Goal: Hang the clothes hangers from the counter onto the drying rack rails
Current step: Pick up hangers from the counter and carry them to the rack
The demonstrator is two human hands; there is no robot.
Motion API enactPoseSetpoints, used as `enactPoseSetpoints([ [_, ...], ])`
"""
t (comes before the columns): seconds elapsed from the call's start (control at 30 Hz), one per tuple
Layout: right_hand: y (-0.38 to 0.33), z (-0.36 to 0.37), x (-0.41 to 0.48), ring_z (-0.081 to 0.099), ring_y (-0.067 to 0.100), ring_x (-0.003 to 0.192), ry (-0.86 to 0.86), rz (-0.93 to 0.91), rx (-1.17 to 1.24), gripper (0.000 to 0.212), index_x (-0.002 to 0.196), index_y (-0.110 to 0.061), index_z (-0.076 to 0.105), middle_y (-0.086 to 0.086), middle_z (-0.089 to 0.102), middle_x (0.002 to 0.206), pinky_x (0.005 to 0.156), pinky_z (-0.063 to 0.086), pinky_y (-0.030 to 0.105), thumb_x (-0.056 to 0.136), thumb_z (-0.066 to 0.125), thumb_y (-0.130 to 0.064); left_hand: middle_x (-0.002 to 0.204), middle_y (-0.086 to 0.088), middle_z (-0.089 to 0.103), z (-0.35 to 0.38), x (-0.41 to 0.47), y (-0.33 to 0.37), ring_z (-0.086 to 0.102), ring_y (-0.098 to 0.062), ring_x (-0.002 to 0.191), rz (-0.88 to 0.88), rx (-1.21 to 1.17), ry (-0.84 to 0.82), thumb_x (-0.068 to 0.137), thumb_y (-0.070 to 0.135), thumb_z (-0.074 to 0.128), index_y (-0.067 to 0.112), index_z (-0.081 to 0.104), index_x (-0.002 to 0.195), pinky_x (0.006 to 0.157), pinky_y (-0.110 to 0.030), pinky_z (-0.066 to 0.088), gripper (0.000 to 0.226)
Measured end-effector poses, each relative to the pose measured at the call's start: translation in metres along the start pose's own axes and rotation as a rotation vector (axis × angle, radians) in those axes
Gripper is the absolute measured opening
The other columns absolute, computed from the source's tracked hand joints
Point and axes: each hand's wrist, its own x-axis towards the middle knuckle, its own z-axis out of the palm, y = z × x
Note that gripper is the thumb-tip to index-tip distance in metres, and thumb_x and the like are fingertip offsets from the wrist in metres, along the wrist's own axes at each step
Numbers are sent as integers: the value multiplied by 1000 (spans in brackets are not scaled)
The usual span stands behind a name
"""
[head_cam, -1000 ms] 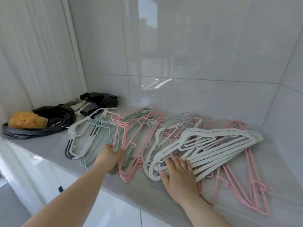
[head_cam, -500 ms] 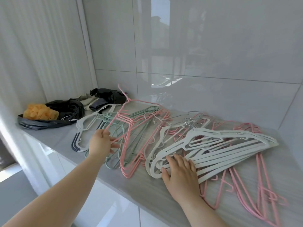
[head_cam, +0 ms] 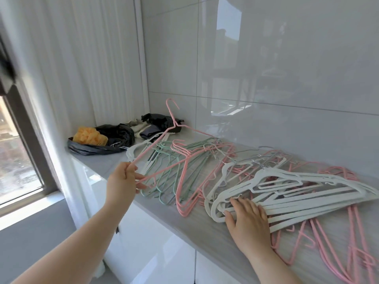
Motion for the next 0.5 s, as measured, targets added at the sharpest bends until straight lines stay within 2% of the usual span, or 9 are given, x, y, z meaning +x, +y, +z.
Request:
enactPoseSetpoints([
  [0.03, 1, 0, -1, 71, 23, 78, 9, 1, -9, 48, 79, -17, 75, 2, 74, 80, 66, 55, 46, 71, 35, -42, 68, -5, 60, -8, -2, 1, 56, -5, 35, 34, 49, 8, 97, 13, 33, 20, 44, 72, 49, -25, 46, 29],
  [0.1, 3, 3, -3, 71, 23, 77, 20, -2, -9, 48, 79, -16, 75, 0, 73, 79, 67, 55, 46, 71, 35, -42, 70, -6, 62, -22, -6, 4, 61, -18, 49, 110, 180, 31, 97, 15, 34, 18, 46, 75, 63, -35, 48, 26],
  [0.17, 4, 2, -5, 71, 24, 76, 21, -12, -17, 46, 78, -16, 74, 0, 73, 76, 67, 55, 47, 70, 37, -41, 70, -5, 62, -31, -11, 9, 62, -25, 61, 186, 303, 39, 97, 18, 35, 17, 46, 81, 69, -37, 48, 20],
  [0.3, -4, -7, -2, 69, 28, 69, 104, -8, 59, 23, 74, -13, 73, 3, 71, 73, 68, 54, 48, 61, 69, -31, 71, -3, 63, -33, -19, 18, 60, -24, 62, 258, 373, 39, 97, 18, 37, 16, 46, 86, 64, -30, 43, 15],
  [0.37, -11, -12, 5, 67, 29, 69, 165, -50, 103, 25, 76, -13, 72, 4, 70, 75, 75, 51, 42, 61, 63, -31, 71, -2, 63, -33, -23, 18, 58, -22, 60, 287, 409, 42, 97, 18, 37, 14, 47, 87, 57, -25, 38, 15],
  [0.4, -16, -16, 12, 67, 31, 76, 193, -74, 121, 28, 83, -11, 71, 5, 70, 81, 81, 48, 41, 66, 60, -30, 70, -3, 63, -33, -26, 18, 58, -22, 62, 301, 429, 45, 97, 17, 37, 13, 49, 89, 56, -25, 36, 16],
  [0.43, -23, -21, 19, 65, 31, 90, 173, -80, 162, 32, 99, -9, 68, 7, 69, 94, 88, 44, 41, 76, 57, -29, 70, -4, 65, -34, -28, 17, 58, -23, 64, 311, 448, 49, 97, 17, 37, 12, 52, 92, 57, -27, 35, 17],
  [0.5, -37, -29, 40, 51, 28, 118, -4, -46, 192, 47, 133, -8, 44, 9, 58, 124, 102, 32, 38, 93, 46, -31, 68, -4, 66, -35, -32, 16, 59, -24, 66, 313, 472, 53, 96, 17, 37, 12, 53, 93, 59, -28, 35, 17],
])
